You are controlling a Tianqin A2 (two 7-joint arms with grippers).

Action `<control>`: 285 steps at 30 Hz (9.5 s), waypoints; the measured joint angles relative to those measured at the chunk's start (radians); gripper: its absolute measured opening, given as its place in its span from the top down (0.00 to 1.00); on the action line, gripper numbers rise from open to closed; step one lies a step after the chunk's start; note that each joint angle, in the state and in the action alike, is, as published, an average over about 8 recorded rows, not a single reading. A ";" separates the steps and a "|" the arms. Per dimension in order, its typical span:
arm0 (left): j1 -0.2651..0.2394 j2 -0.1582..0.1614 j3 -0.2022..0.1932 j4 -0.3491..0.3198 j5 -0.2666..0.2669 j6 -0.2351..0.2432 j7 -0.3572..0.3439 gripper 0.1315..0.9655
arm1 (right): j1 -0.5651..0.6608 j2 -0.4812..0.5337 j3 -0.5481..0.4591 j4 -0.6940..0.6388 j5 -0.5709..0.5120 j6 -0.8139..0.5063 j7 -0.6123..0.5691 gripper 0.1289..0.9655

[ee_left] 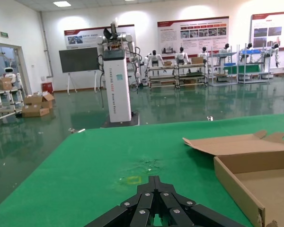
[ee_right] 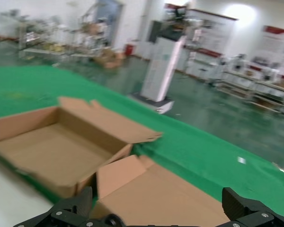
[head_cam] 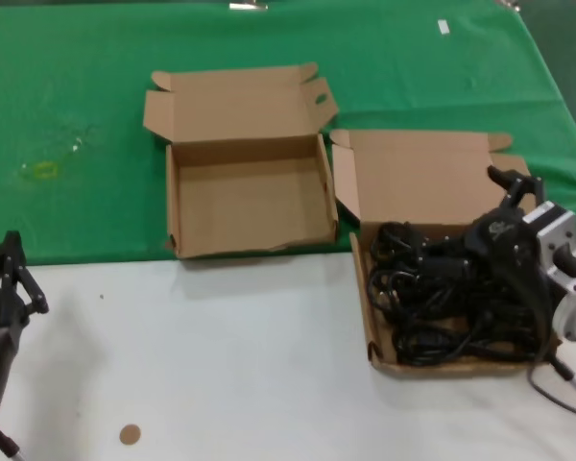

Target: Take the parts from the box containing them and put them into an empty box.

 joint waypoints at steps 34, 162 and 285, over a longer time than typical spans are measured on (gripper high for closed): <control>0.000 0.000 0.000 0.000 0.000 0.000 -0.001 0.99 | 0.511 0.204 -0.134 -0.280 -0.288 -0.991 -0.252 0.00; 0.000 0.000 0.000 0.000 0.000 0.000 0.000 0.99 | 1.073 -0.469 -0.229 -0.926 -0.575 -1.052 -0.327 0.90; 0.000 0.000 0.000 0.000 0.000 0.000 0.000 0.00 | 0.014 -0.470 0.276 -0.166 -0.156 -0.124 -0.149 0.00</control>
